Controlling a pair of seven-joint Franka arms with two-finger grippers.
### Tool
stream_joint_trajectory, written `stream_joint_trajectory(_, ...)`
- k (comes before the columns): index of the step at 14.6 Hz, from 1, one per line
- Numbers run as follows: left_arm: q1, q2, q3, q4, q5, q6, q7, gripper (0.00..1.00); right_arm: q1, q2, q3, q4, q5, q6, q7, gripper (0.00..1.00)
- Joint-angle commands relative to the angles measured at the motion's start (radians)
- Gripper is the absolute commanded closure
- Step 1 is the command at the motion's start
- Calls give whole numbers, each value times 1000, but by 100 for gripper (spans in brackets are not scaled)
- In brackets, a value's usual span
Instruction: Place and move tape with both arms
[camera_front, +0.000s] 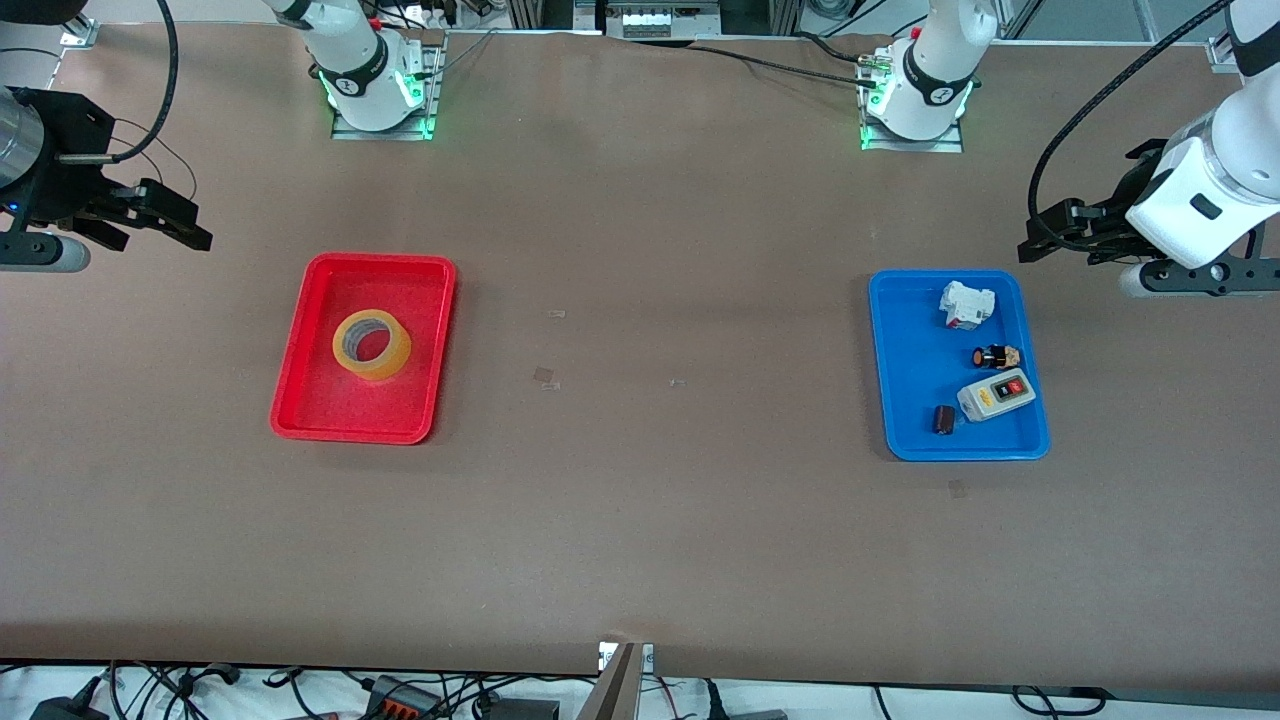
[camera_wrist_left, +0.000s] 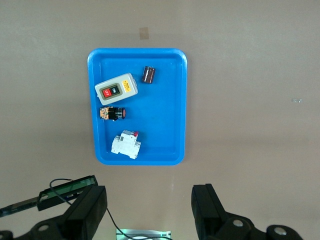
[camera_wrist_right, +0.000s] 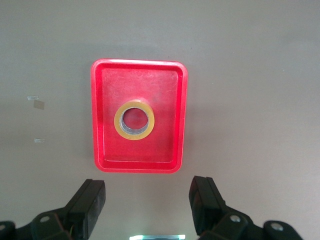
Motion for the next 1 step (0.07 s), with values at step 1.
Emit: stream_joint_trajectory(1,-5,-20,-1,-19,15,12,4,0,7,-2,2,16,-9,-17,22,1)
